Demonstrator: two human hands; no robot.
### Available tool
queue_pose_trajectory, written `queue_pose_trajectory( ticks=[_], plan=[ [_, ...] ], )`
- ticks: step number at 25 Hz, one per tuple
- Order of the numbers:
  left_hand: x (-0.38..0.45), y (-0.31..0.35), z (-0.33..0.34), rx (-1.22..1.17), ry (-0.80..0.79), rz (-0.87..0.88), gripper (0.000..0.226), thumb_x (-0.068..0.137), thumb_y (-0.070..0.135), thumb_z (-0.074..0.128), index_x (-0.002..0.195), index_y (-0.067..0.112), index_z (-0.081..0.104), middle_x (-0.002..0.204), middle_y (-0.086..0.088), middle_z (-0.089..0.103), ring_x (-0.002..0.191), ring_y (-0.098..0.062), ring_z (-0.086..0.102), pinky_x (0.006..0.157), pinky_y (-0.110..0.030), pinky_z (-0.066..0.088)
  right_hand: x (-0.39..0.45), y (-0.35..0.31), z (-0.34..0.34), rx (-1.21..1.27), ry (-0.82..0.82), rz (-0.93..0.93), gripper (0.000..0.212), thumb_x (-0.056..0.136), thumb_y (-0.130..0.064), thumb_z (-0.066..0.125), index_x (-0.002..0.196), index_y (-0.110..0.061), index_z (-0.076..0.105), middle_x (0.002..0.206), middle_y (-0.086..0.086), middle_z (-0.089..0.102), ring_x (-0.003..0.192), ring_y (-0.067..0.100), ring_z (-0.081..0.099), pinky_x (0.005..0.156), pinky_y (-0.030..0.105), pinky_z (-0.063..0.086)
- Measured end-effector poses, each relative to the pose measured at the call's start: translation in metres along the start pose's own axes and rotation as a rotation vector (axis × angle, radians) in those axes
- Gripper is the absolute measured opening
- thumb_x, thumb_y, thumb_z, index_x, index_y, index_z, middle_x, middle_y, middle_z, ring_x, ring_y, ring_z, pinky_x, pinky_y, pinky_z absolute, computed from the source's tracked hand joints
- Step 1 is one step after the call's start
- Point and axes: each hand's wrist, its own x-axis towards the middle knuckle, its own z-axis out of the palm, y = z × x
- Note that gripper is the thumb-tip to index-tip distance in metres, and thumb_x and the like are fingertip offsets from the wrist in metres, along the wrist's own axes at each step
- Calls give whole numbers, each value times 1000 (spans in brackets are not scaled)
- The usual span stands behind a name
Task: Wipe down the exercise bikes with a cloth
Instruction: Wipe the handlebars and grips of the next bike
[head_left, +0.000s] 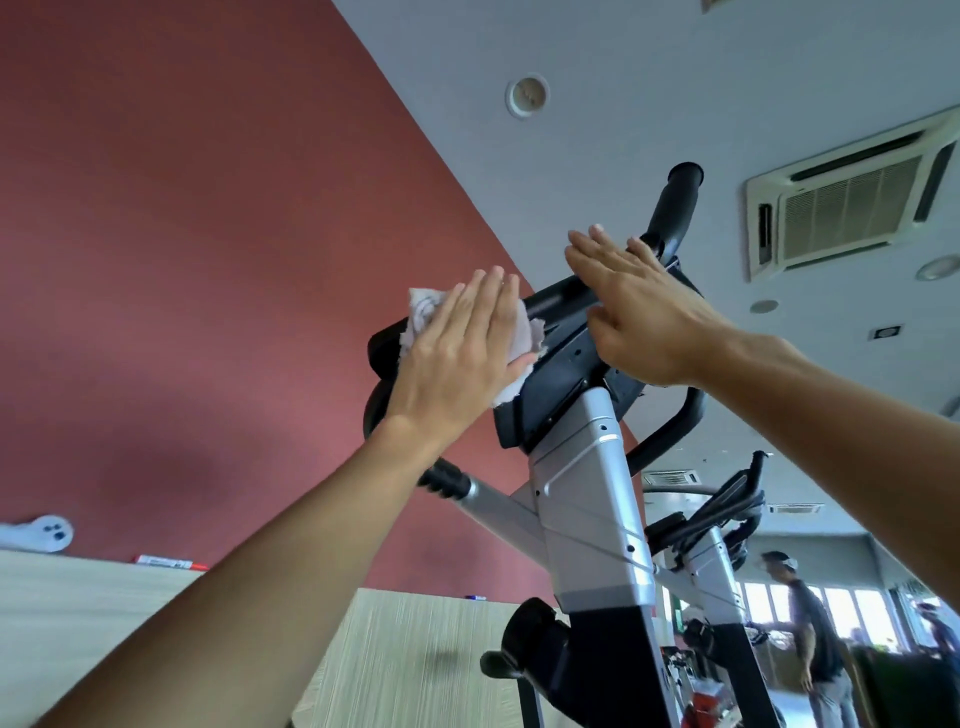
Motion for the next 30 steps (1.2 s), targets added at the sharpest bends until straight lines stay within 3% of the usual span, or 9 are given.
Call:
queue_pose_trajectory(
  ticks=[3, 10, 13, 17, 22, 25, 27, 30],
  plan=[
    [-1, 2, 3, 36, -2, -23, 68, 108, 52, 37, 147, -3, 46, 148, -19, 54, 140, -28, 51, 115, -39, 43, 4, -10, 12, 45, -95, 12, 76, 91, -2, 45, 161, -6, 14, 170, 6, 8, 157, 17, -5, 124, 37, -5],
    [-18, -5, 5, -4, 61, -112, 73, 107, 56, 39, 146, -5, 49, 148, -22, 53, 139, -31, 51, 111, -40, 47, 11, -24, 40, 8, 63, 49, 64, 95, -10, 51, 154, -2, 31, 160, 11, 31, 157, 24, 1, 124, 40, -5],
    [-26, -10, 0, -25, 48, -173, 74, 106, 56, 43, 145, -7, 48, 148, -25, 52, 138, -33, 52, 111, -41, 47, 16, -34, 47, -20, 48, 70, 69, 85, -14, 54, 150, -1, 36, 154, 13, 35, 156, 27, 4, 123, 48, -8],
    [-7, -2, 6, -81, -12, -179, 75, 104, 55, 45, 146, -7, 45, 147, -27, 52, 136, -35, 54, 112, -41, 46, 16, -36, 54, -57, 73, 58, 85, 67, -24, 37, 149, -1, 36, 152, 14, 37, 156, 30, 5, 124, 53, -7],
    [-40, -20, 3, -138, 82, -208, 74, 104, 56, 48, 144, -7, 50, 147, -25, 53, 135, -34, 54, 111, -42, 48, 19, -47, 62, -113, 130, 74, 72, 77, -25, 37, 144, 0, 42, 144, 18, 44, 151, 35, 17, 124, 49, 0],
    [-53, -23, -1, -161, 65, -268, 75, 103, 56, 51, 143, -7, 50, 147, -24, 53, 136, -34, 53, 111, -44, 47, 24, -51, 71, -158, 82, 27, 59, 84, -17, 56, 139, 1, 42, 135, 18, 46, 140, 36, 29, 123, 54, -1],
    [-42, -18, 0, -180, 46, -278, 74, 103, 56, 50, 143, -6, 51, 145, -23, 55, 136, -33, 54, 111, -44, 47, 24, -50, 71, -169, 77, 31, 60, 86, -14, 59, 141, 1, 40, 136, 17, 43, 140, 36, 27, 122, 55, -4],
    [-38, -19, 3, -223, 111, -211, 69, 104, 53, 52, 142, -4, 53, 145, -22, 56, 135, -32, 55, 109, -43, 48, 26, -54, 68, -89, 98, 56, 55, 99, -21, 49, 150, -5, 34, 144, 11, 39, 147, 28, 18, 122, 51, -10]
  ],
)
